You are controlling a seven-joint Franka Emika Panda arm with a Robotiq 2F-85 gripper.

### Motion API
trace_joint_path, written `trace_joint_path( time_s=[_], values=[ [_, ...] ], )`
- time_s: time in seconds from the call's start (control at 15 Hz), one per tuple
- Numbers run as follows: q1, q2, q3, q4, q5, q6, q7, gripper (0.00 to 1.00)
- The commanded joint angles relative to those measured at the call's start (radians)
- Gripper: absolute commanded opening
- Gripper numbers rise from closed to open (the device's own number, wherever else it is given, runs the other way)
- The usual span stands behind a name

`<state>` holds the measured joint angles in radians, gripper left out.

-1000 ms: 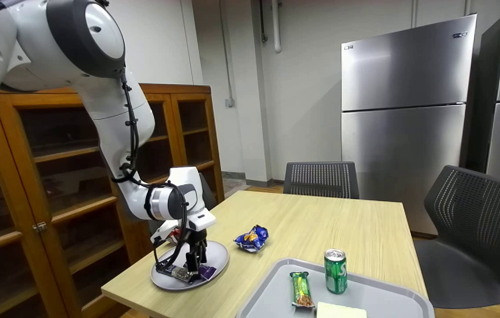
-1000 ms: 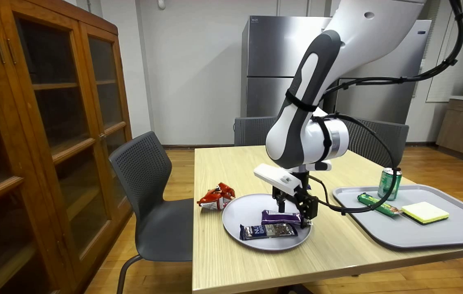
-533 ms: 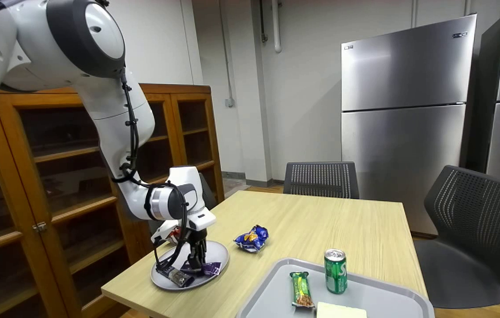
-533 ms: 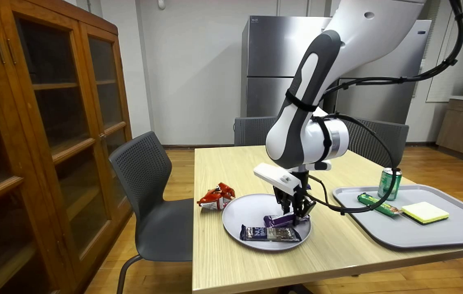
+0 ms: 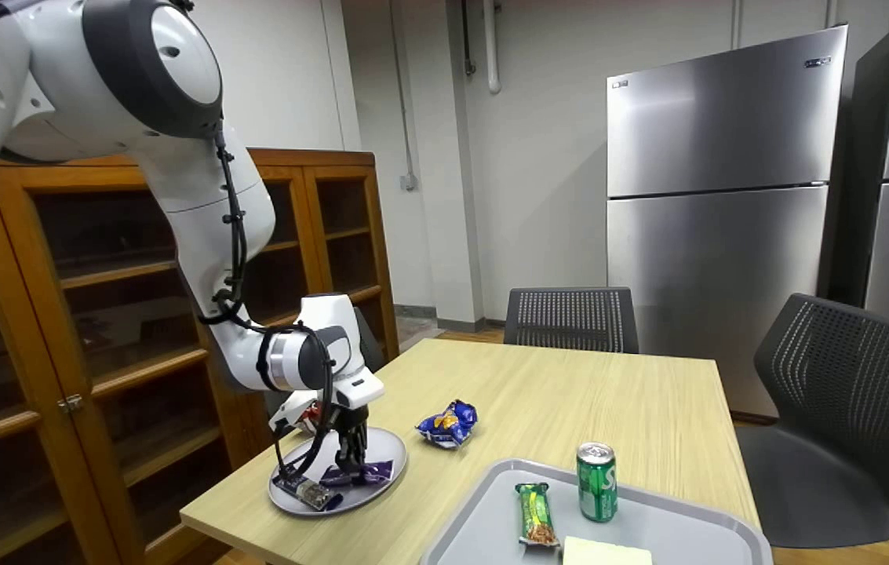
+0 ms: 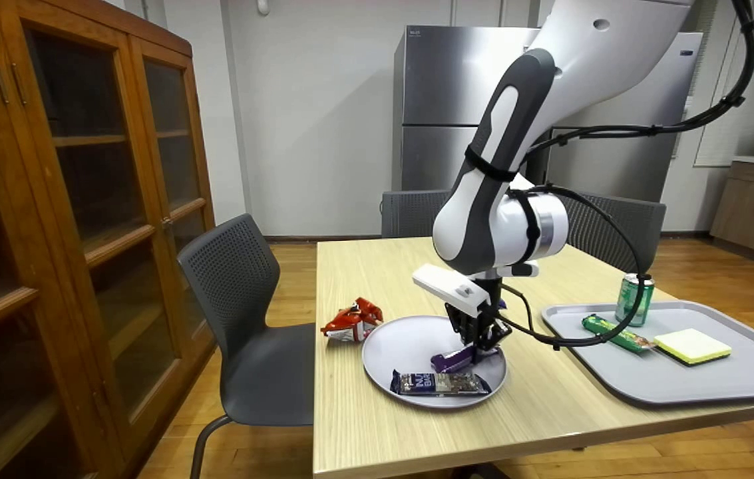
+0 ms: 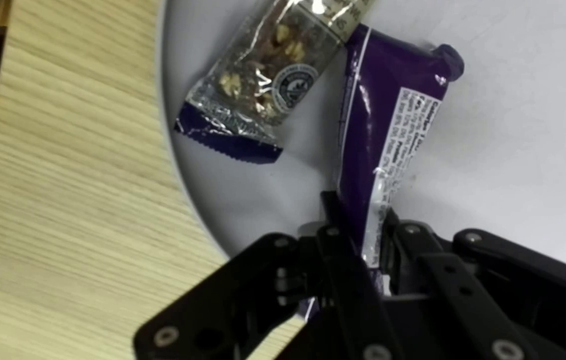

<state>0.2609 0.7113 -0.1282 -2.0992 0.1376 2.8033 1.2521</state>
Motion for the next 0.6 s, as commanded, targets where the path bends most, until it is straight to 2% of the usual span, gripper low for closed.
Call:
trace_joint_path(
  time_s=[0.0, 0.53],
  values=[
    [-0.009, -0.034, 0.014, -0.02, 0.023, 0.016, -0.004, 0.04],
    [-0.027, -0.112, 0.013, -0.048, 0.026, 0.023, -0.014, 0.04]
  ],
)
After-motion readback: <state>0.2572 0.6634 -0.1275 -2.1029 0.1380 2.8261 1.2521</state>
